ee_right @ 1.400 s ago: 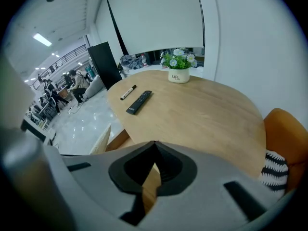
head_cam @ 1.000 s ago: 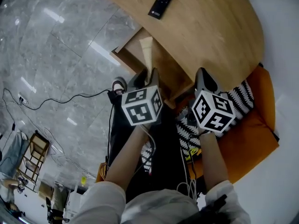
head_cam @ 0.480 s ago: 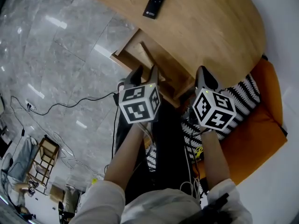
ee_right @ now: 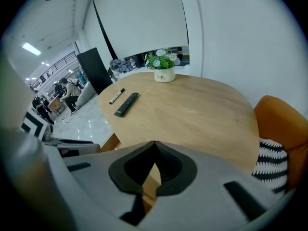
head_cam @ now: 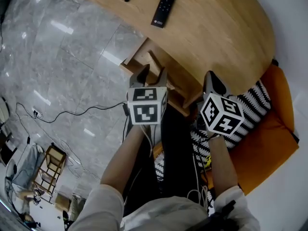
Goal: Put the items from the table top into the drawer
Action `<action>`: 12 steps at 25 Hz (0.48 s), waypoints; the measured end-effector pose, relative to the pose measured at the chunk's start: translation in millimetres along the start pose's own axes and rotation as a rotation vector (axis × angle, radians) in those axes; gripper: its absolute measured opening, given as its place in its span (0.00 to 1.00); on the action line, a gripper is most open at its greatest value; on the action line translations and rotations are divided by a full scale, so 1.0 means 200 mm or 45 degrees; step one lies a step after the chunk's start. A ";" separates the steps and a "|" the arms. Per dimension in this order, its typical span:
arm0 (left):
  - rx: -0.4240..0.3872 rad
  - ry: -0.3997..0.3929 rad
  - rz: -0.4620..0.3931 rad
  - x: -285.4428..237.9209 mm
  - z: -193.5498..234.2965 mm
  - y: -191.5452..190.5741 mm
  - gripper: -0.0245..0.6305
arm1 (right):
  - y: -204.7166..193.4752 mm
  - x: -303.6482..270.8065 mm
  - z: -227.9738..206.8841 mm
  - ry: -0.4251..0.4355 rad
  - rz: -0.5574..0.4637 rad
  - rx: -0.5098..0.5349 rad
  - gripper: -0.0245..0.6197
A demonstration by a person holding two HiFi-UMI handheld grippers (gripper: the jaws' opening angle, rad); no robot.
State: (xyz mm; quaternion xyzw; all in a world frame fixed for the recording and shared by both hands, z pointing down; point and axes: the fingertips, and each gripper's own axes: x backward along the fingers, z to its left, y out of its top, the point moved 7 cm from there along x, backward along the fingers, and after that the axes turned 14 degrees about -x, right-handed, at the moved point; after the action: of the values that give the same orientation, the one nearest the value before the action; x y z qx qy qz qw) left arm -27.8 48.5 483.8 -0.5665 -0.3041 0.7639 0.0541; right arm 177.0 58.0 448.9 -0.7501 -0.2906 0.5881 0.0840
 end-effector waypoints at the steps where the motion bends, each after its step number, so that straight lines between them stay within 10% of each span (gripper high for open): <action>1: -0.052 0.006 0.010 -0.01 0.02 0.02 0.30 | 0.01 0.00 0.00 0.000 -0.002 -0.002 0.03; 12: -0.288 0.005 0.043 -0.13 0.22 0.43 0.33 | 0.13 -0.07 0.01 -0.001 -0.027 -0.033 0.03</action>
State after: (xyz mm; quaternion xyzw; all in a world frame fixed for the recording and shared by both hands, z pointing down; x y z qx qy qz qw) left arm -36.4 -50.5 467.9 -0.5757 -0.3787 0.7243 -0.0225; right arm 181.1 29.2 447.7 -0.7476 -0.3061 0.5838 0.0806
